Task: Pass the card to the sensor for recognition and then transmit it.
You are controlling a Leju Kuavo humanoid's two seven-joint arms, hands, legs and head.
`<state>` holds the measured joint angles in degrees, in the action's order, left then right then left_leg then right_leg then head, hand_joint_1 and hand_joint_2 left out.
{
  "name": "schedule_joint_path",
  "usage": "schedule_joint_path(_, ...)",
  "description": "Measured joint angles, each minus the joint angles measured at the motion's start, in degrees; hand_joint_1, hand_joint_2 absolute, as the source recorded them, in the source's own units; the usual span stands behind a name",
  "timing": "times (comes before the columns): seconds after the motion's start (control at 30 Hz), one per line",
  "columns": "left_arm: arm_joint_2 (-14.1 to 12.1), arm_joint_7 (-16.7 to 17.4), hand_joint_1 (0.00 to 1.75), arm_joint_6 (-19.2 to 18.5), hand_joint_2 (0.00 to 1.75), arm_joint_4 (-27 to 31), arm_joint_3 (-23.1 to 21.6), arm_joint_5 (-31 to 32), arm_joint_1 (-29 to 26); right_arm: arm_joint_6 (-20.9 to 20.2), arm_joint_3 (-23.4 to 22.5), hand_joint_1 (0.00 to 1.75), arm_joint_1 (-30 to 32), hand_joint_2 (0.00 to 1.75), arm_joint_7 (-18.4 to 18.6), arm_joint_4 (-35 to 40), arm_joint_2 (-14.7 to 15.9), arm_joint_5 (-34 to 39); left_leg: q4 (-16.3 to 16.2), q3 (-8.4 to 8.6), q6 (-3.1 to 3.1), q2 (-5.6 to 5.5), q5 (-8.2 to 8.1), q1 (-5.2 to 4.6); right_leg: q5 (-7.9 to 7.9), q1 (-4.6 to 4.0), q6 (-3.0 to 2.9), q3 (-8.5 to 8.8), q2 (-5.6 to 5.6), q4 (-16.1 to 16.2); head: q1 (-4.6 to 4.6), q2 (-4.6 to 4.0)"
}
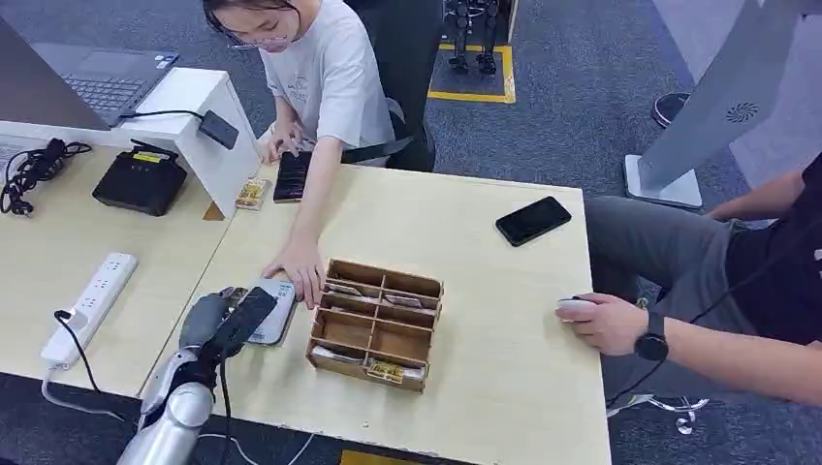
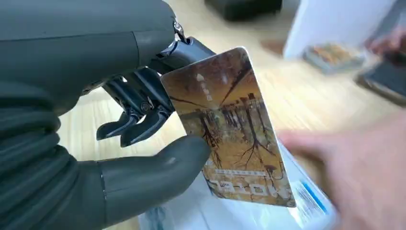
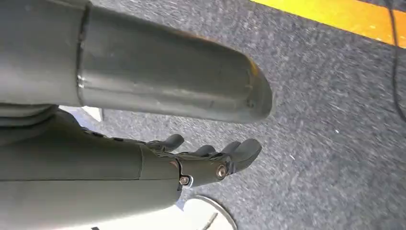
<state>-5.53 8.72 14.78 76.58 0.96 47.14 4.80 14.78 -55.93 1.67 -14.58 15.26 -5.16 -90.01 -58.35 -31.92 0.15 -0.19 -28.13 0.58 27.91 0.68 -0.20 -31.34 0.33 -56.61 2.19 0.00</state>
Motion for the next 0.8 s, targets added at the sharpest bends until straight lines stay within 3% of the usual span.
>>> schedule_joint_path(0.13,0.02,-0.02,1.75,5.68,1.75,-3.63,-0.29,9.39,1.30,0.33,0.55,0.00,-0.27,0.00,-0.35,-0.17,0.07,0.00,0.00,0.03,0.00,0.00,0.00,0.00,0.00,0.00,0.00,0.03,0.00,0.00,0.00,0.00)
schedule_joint_path(0.27,0.02,0.70,1.75,7.69,1.75,-5.52,-0.92,14.74,1.93,0.35,1.11,0.00,-0.33,0.00,-0.70,-0.35,0.20,0.00,0.00,0.06,0.02,0.00,0.02,-0.01,0.00,0.00,0.00,0.06,-0.01,-0.01,0.00,0.00)
schedule_joint_path(0.5,0.26,1.51,1.75,8.43,1.75,-7.82,-0.94,19.07,3.48,0.59,1.53,0.00,-0.39,0.00,-0.87,-0.65,0.46,0.00,0.00,0.08,0.02,-0.01,0.02,-0.01,0.00,0.00,0.00,0.09,-0.01,-0.01,0.00,0.00)
schedule_joint_path(0.8,0.42,1.31,1.75,8.32,1.75,-8.35,-0.94,18.52,3.67,0.59,1.57,0.00,-0.37,0.00,-0.57,-0.96,0.52,0.00,0.00,0.09,0.02,-0.01,0.02,0.00,0.00,0.00,0.00,0.09,-0.01,-0.01,0.00,0.00)
